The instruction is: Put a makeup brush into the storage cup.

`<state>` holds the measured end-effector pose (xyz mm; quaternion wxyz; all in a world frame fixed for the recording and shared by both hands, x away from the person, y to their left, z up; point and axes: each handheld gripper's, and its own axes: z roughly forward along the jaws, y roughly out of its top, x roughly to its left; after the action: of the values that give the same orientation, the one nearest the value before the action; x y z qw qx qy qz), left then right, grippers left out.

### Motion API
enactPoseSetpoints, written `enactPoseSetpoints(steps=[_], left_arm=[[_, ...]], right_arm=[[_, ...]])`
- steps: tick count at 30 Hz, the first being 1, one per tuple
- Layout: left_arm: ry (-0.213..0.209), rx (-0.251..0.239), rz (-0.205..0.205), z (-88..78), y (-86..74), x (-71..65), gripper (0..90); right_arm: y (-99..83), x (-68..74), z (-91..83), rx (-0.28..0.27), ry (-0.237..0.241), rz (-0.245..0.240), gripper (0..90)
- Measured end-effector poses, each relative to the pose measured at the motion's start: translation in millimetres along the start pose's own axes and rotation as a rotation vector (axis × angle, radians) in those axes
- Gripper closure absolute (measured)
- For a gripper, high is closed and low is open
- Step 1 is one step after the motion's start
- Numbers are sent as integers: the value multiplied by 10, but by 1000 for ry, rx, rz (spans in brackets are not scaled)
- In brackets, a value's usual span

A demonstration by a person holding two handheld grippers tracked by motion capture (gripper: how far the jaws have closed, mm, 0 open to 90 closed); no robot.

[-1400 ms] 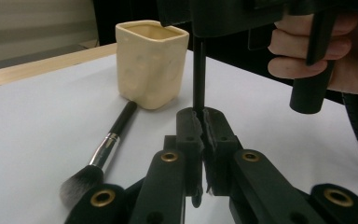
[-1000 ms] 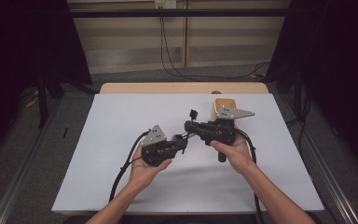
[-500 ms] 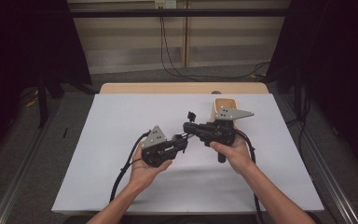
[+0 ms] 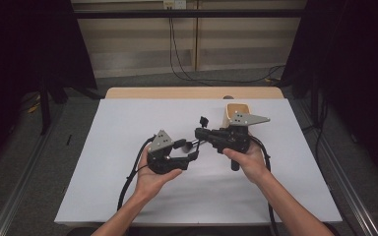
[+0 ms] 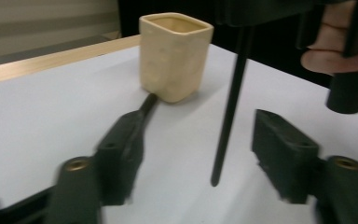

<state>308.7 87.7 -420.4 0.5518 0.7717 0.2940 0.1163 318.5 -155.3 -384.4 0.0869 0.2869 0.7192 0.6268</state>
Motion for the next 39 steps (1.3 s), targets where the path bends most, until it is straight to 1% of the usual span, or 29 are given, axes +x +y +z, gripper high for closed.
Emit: enactPoseSetpoints(steps=[1,2,3,4,6,7,8,9,10,12,13,14,16,17,19,22,23,24,25,26,27,28,29,30,31,32,33,35,39], left_arm=[[-6,4,-7,-5,5,7,247],[-8,-2,-10,-13,5,17,244],[0,-6,-9,-20,4,19,235],[8,-6,-11,-23,7,24,204],[19,-9,-17,-22,4,38,99],[16,0,-20,-31,6,52,79],[7,-3,-32,-34,6,64,68],[8,3,-36,-43,7,75,46],[6,-1,-28,-49,5,83,22],[22,-6,-18,-64,9,94,20],[19,-1,-9,-74,9,102,16],[4,-4,-8,-80,7,114,16],[-20,-9,-24,-91,1,134,16],[-20,-6,-22,-103,3,144,16],[8,-5,-14,-112,2,142,16],[74,6,7,-123,-2,154,19],[97,-1,4,-129,-8,163,16],[108,8,3,-138,-7,173,16],[116,10,-1,-147,-9,183,17],[118,5,2,-167,-12,200,17],[120,-3,-5,-176,-16,203,17],[130,-12,6,-194,-19,214,17],[143,-30,5,-218,-23,226,17],[151,-37,1,-228,-25,230,17],[161,-36,10,-242,-28,240,17],[161,-30,17,-258,-34,246,21],[155,-24,14,-283,-44,256,31],[158,-28,14,-327,-56,274,30],[169,-60,6,-406,-72,291,31]], right_arm=[[2,-3,-6,0,0,-2,859],[3,-3,-9,-1,-2,0,859],[6,-7,-15,-1,-3,-2,860],[6,-8,-18,-2,-5,0,860],[10,-15,-29,-4,-8,0,860],[11,-17,-32,-5,-10,1,859],[12,-20,-36,-7,-12,1,860],[14,-23,-42,-6,-11,0,859],[15,-24,-47,-6,-14,0,859],[17,-29,-54,-7,-16,-1,859],[17,-31,-57,-7,-16,-1,859],[17,-35,-61,-8,-17,-2,859],[19,-38,-69,-9,-21,0,859],[21,-40,-75,-9,-22,-1,859],[26,-45,-90,-10,-27,-2,859],[35,-56,-112,-7,-42,-2,859],[38,-62,-120,-6,-48,-1,859],[40,-70,-131,-7,-52,-1,859],[40,-75,-137,-9,-53,0,859],[41,-81,-144,-8,-60,1,859],[42,-90,-156,-4,-70,1,859],[42,-96,-165,-3,-72,2,859],[43,-103,-178,-1,-76,2,859],[44,-114,-196,-1,-81,0,859],[46,-121,-207,-3,-85,0,859],[49,-128,-223,-3,-91,0,859],[51,-136,-236,-1,-97,-3,859],[49,-150,-262,-1,-102,-1,859],[57,-195,-321,-9,-120,4,859]])
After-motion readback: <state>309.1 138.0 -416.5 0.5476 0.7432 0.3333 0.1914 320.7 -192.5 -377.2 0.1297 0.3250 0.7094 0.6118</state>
